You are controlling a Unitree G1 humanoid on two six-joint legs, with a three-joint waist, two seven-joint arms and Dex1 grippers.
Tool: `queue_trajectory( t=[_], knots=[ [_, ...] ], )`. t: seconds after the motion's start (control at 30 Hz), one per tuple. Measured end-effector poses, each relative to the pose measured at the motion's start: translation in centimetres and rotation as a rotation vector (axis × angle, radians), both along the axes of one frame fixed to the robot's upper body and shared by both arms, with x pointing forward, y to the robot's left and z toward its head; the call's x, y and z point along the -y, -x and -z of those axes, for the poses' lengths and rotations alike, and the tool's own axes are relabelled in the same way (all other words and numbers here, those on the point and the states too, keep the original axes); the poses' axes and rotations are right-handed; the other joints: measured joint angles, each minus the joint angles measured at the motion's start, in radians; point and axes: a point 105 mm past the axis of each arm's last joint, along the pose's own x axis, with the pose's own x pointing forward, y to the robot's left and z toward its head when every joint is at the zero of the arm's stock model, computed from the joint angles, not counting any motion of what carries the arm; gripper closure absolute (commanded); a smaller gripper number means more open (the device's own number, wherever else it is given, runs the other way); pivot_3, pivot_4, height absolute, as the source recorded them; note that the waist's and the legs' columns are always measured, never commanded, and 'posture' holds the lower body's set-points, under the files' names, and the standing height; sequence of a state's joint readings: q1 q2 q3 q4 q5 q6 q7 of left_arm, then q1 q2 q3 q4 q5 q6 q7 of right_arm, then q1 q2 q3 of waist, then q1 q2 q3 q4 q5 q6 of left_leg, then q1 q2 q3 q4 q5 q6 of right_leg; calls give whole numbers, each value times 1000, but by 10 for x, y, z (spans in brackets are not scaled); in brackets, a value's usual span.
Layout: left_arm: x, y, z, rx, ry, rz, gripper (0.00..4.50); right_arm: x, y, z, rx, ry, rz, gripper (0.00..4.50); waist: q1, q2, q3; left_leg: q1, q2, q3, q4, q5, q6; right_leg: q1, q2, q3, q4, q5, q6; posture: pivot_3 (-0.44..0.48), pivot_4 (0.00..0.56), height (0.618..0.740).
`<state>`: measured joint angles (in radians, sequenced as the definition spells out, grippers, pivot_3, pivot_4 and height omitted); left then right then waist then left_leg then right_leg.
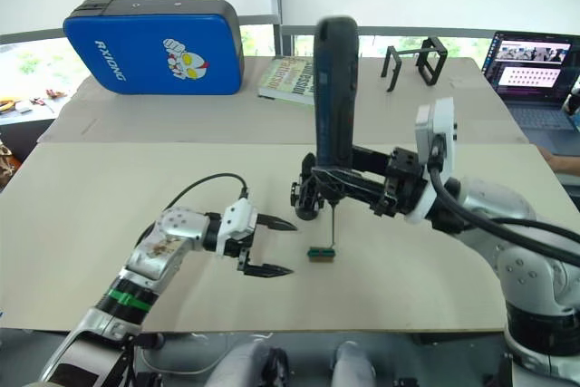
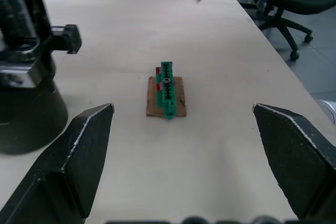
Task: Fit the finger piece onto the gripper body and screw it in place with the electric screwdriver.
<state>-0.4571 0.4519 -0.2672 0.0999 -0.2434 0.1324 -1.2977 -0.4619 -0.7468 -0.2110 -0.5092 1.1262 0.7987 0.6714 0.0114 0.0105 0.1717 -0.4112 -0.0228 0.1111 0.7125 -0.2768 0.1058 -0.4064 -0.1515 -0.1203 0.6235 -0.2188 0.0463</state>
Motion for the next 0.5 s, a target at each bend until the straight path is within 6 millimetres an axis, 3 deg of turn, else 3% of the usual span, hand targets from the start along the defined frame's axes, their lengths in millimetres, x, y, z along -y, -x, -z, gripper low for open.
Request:
queue_trajectory(
  t=[0.3,0.5],
  knots=[
    [-25,-8,-9,2,3,-132,0,-29,-4,-26,57,14,-186,2636,-1,0,0,-1,0,0,0,0,0,-1,0,0,0,0,0,0,150,740],
    [-30,-18,-17,27,7,-173,0,-51,-18,-30,72,39,-248,2636,-2,0,0,-3,-1,1,0,0,0,-2,1,-1,2,0,1,0,150,740]
  ],
)
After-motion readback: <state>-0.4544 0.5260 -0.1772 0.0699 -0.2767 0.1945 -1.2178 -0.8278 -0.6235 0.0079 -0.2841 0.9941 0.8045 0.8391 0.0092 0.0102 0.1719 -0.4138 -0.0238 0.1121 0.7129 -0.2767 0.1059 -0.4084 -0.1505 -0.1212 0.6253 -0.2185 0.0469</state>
